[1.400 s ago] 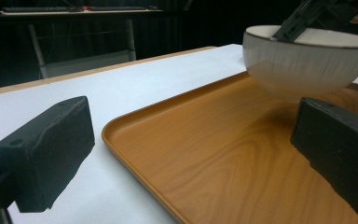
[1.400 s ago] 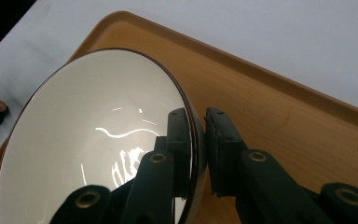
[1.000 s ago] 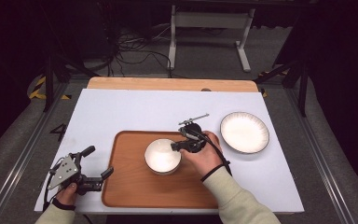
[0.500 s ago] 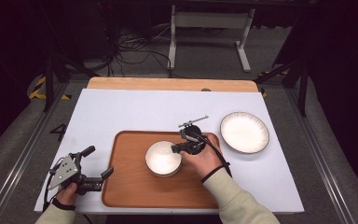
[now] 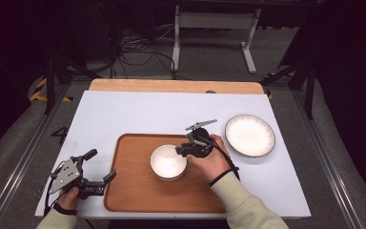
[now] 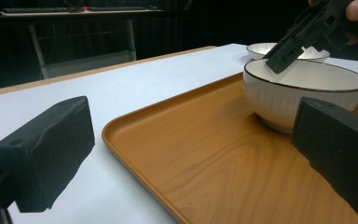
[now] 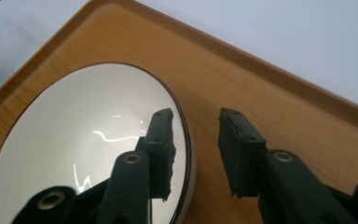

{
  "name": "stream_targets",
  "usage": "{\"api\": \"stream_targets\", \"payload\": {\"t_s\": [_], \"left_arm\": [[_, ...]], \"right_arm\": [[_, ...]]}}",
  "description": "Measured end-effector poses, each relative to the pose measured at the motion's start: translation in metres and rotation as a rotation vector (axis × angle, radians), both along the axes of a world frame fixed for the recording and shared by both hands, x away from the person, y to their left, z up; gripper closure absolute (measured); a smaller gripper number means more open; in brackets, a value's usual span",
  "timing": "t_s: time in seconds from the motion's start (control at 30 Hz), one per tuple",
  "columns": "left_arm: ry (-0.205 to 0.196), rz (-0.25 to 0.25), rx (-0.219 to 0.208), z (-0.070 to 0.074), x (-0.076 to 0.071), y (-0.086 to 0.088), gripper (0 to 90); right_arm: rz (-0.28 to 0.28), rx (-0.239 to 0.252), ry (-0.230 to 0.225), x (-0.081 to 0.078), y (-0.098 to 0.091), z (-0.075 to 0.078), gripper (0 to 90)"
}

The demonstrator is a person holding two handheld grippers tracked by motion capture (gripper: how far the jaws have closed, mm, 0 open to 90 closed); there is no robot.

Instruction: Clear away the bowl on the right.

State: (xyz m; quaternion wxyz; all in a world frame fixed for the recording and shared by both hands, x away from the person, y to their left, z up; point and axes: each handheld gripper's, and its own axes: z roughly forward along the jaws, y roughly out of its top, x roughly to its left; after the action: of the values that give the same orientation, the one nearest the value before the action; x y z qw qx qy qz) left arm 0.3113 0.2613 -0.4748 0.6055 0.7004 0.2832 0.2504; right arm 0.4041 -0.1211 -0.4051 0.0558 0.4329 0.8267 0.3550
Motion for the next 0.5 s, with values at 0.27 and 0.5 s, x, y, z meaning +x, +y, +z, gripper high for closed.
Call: {"api": "stream_targets", "payload": {"t_s": [0.27, 0.5], "left_arm": [[-0.01, 0.004, -0.009, -0.001, -0.001, 0.0, 0.4], [-0.012, 0.008, -0.015, -0.001, -0.002, 0.0, 0.4]], "right_arm": [[0.081, 0.048, -0.192, -0.008, -0.006, 0.018, 53.9], [0.135, 0.093, -0.378, -0.015, -0.013, 0.031, 45.6]]}}
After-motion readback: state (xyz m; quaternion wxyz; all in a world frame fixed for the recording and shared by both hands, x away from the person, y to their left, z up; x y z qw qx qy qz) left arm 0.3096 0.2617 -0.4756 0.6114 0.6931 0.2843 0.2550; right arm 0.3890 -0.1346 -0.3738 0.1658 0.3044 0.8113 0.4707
